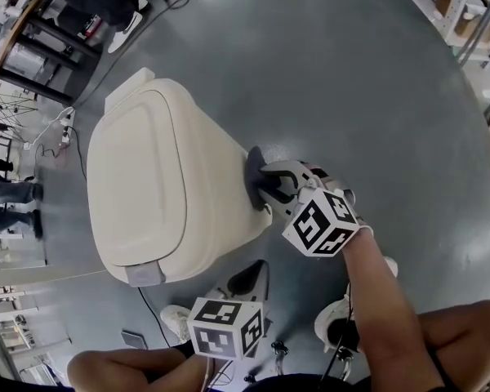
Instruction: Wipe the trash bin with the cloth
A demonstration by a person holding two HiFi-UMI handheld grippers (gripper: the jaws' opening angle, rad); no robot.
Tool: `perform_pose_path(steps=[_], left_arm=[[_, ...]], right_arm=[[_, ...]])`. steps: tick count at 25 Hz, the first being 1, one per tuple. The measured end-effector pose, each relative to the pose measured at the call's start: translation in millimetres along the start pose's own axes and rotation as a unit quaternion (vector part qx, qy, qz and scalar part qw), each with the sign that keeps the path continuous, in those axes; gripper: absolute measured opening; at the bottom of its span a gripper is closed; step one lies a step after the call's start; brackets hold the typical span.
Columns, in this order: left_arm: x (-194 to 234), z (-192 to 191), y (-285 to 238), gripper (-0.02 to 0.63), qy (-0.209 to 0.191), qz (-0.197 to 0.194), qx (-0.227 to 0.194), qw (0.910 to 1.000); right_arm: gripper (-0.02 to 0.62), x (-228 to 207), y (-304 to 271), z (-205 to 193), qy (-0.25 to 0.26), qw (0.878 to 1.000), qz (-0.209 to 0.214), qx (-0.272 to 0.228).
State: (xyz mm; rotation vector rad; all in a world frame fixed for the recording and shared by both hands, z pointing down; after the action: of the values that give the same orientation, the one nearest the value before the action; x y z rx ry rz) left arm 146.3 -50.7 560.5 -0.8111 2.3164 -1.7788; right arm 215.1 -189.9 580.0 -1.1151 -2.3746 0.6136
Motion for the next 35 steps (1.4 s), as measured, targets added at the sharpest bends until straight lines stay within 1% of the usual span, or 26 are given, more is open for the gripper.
perform_pose_path(steps=[4,9,14,17,20,23,25,29,32,35], left_arm=[[7,0,-6,0.000,0.001,0.004,0.008,1.0000],[5,1,-11,0.000,-0.003,-0.001,0.014,0.9999],[2,3,-15,0.000,0.000,-0.005,0.015,0.9999],[-2,7,-16,0.000,-0.004,-0.007,0.008,0.9999],[-3,10,-15,0.000,-0.012,-0.005,-0.002,0.9999],[-4,13,-12,0.000,-0.015,-0.004,-0.011,0.9998],[-7,15,-7,0.000,-0.019,-0.005,-0.018,0.9996],[-15,22,1,0.000,-0.030,-0.006,-0.039,0.9988],[-23,26,9,0.000,-0.040,-0.008,-0.057,0.9976],[-27,25,18,0.000,-0.048,-0.005,-0.067,0.9966]], right_arm=[[0.092,2,-19,-16,-0.008,1.000,0.011,0.020],[0.092,5,-34,-35,-0.016,0.999,0.021,0.045],[0.092,8,-48,-50,-0.030,0.997,0.018,0.066],[0.092,9,-48,-55,-0.046,0.996,0.016,0.069],[0.094,5,-42,-54,-0.073,0.996,0.017,0.055],[0.094,-2,-30,-44,-0.081,0.996,0.010,0.032],[0.094,-8,-19,-31,-0.065,0.998,-0.003,0.018],[0.094,-27,6,-4,-0.012,0.999,-0.042,0.006],[0.092,-43,27,21,-0.001,0.998,-0.064,-0.021],[0.094,-55,50,55,0.002,0.995,-0.075,-0.061]])
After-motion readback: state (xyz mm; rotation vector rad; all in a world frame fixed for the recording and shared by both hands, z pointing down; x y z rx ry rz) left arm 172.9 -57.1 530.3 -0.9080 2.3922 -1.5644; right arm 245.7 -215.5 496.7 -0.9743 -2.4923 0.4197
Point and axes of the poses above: the fingertips, and each gripper's own axes: y backward along the fingers, x to its left, z out of its top, the point moved 4 cm from there along y, backward along the fingers, and after that the axes turned 12 degrees about x, right-handed, at the moved point
